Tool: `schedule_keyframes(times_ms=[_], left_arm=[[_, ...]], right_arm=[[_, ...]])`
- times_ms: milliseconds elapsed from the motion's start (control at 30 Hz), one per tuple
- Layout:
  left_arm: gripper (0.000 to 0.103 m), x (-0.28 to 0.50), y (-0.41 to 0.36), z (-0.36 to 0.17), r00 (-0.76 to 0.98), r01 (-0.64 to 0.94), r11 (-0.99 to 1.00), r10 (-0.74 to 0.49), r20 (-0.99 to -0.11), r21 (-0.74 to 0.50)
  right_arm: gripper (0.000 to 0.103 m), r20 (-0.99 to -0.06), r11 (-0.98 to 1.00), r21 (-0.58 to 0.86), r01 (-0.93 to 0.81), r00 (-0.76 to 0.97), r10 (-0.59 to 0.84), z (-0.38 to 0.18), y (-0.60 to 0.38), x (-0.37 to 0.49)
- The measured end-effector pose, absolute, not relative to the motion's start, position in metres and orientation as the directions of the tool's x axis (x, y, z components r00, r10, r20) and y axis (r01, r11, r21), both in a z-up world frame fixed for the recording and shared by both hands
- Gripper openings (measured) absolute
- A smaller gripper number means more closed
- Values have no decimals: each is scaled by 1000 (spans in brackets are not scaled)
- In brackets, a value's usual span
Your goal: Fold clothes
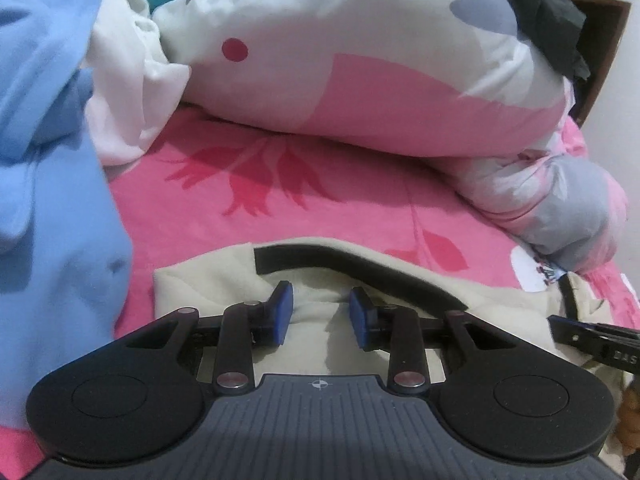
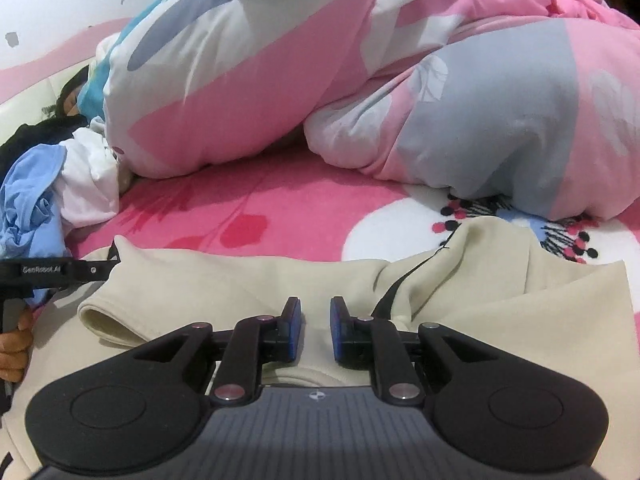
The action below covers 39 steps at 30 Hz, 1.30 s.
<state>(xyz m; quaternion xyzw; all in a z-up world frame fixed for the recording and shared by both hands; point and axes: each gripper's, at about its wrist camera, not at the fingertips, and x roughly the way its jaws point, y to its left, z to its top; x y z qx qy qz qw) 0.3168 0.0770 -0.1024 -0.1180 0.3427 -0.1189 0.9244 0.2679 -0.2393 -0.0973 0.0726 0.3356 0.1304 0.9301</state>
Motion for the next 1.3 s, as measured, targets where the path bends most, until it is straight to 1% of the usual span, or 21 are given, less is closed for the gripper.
schedule_keyframes(times_ms=[67,233,267,300,333,367,400,500,567,633,733,833,900,967,1000,1100,1133,1167,1200,1267,1300], left_arm=[[27,318,74,-102,752,110,956,-259,-607,-271],[20,303,77,-97,798,22,973,-155,-582,-229],[20,296,77,-90,817,7,978,-127,-563,-210],[24,287,76,-83,837,-7,982,-98,-539,-189],[27,279,75,-75,855,-12,987,-73,-513,-161],[27,269,72,-65,874,-5,993,-55,-483,-122],[27,261,66,-57,891,10,996,-51,-450,-91],[30,243,38,-35,904,156,986,-168,-393,-65],[31,244,11,-33,861,289,955,-290,-417,-67],[31,252,-18,-49,794,377,925,-350,-497,-49],[31,261,-47,-89,751,374,925,-258,-608,69],[31,256,-50,-96,769,354,930,-228,-598,101],[31,255,-52,-98,775,348,931,-216,-594,115],[31,255,-53,-99,778,340,933,-211,-592,114],[31,254,-52,-99,779,336,935,-211,-591,109],[31,254,-50,-99,778,328,940,-210,-592,98],[31,256,-52,-100,777,327,940,-207,-594,101],[31,256,-54,-100,778,327,939,-202,-594,108],[31,256,-54,-100,780,325,939,-198,-594,112],[31,254,-56,-100,781,319,940,-190,-595,118],[31,254,-56,-100,782,315,941,-185,-595,122]], right_arm=[[15,-602,957,214,-197,745,288,-97,-238,265],[15,-590,947,251,-201,744,314,-98,-245,263],[15,-587,945,259,-201,743,320,-98,-246,263],[15,-585,942,267,-202,743,325,-99,-247,263],[15,-583,941,272,-202,744,328,-99,-247,262],[15,-581,940,276,-203,744,331,-99,-248,262],[15,-579,938,279,-203,744,334,-99,-249,262],[16,-575,936,286,-204,745,338,-100,-249,262],[16,-575,936,287,-204,745,338,-100,-249,262],[16,-574,936,289,-203,745,339,-100,-249,261],[15,-574,935,289,-204,745,340,-100,-250,261],[16,-582,940,275,-202,744,330,-100,-248,261],[16,-586,951,235,-203,751,305,-97,-243,258],[18,-571,954,214,-210,766,296,-92,-241,253],[18,-553,949,218,-226,773,311,-89,-241,249],[19,-542,927,261,-271,753,373,-86,-246,247],[15,-571,938,236,-254,744,345,-91,-245,251],[15,-593,946,219,-241,737,325,-94,-245,254],[14,-592,948,218,-233,740,319,-93,-247,254],[13,-594,969,156,-191,766,247,-89,-248,252],[13,-590,973,149,-179,773,233,-88,-249,250]])
